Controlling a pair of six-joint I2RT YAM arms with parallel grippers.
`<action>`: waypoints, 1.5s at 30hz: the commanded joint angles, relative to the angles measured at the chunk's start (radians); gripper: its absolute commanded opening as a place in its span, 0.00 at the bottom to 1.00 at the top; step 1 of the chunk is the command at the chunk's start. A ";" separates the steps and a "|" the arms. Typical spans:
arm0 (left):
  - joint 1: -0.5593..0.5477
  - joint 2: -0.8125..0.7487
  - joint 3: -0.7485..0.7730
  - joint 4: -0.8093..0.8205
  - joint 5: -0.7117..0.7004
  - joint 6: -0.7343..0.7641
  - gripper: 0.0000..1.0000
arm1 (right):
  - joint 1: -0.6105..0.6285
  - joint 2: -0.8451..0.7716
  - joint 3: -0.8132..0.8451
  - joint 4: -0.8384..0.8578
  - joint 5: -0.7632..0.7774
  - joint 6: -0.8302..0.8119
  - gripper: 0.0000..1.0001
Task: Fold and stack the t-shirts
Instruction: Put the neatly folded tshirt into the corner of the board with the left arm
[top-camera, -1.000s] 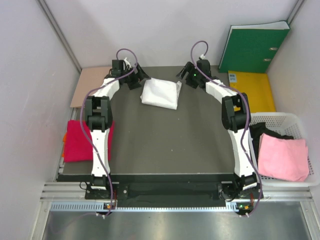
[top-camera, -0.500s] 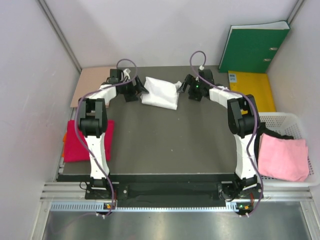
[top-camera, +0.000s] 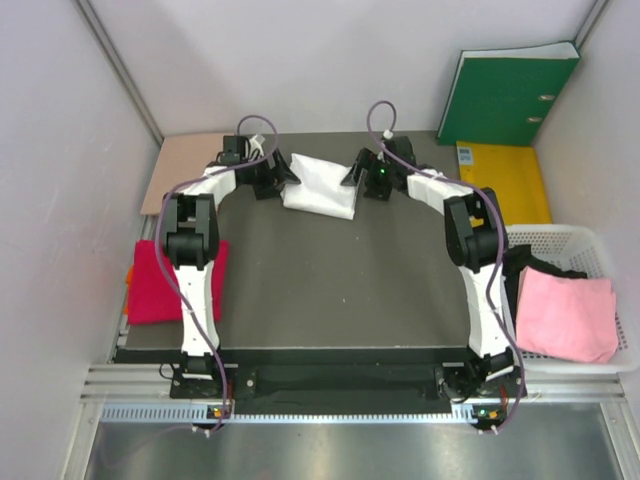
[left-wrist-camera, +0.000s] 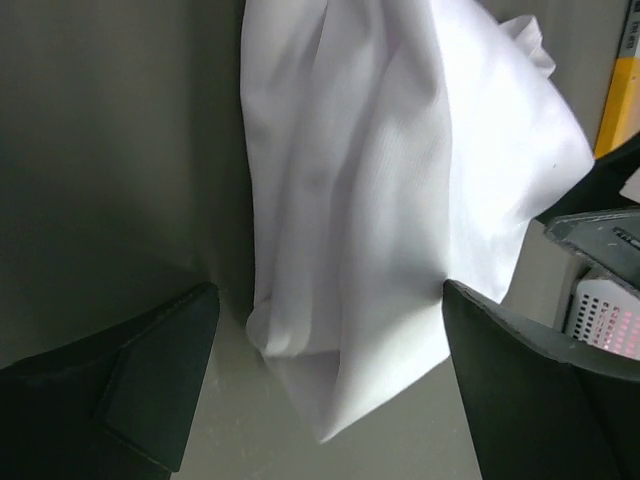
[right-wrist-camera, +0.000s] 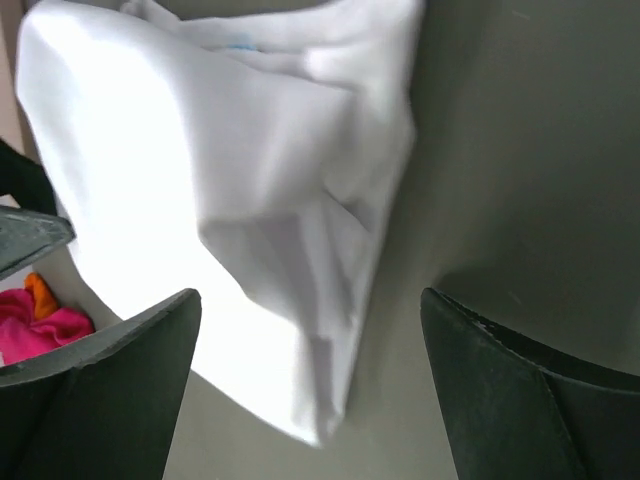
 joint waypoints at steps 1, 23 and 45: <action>-0.012 0.089 0.072 -0.019 0.040 0.003 0.85 | 0.059 0.125 0.200 -0.053 -0.077 0.023 0.85; -0.104 -0.277 -0.448 -0.456 0.019 0.146 0.00 | 0.085 -0.176 -0.195 -0.332 -0.186 -0.150 0.00; -0.121 -0.567 -0.476 -0.473 -0.120 0.174 0.99 | 0.109 -0.308 -0.023 -0.628 -0.227 -0.396 0.71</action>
